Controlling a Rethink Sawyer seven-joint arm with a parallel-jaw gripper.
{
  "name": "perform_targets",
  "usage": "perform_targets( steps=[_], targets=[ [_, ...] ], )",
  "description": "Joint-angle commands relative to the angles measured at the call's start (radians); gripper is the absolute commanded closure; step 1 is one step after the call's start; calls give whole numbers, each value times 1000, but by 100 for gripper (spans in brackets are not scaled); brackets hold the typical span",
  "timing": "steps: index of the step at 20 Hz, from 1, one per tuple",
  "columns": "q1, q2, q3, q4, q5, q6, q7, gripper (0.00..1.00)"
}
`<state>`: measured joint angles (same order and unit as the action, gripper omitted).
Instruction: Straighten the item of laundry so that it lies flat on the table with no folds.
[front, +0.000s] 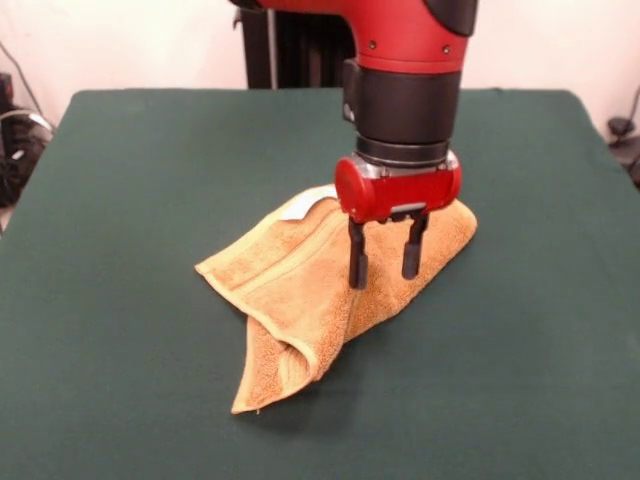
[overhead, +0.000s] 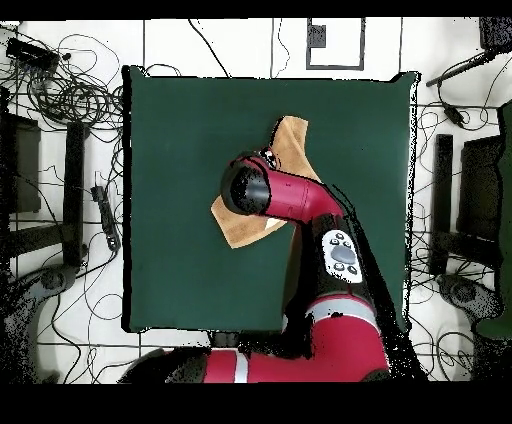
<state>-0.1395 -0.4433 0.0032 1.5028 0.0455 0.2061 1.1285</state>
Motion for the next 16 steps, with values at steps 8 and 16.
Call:
perform_targets(
  steps=[8, 16],
  targets=[
    [-33, 101, 79, -11, 37, -54, 238, 0],
    [-67, -96, 65, 98, 32, 162, 182, 0]
  ],
)
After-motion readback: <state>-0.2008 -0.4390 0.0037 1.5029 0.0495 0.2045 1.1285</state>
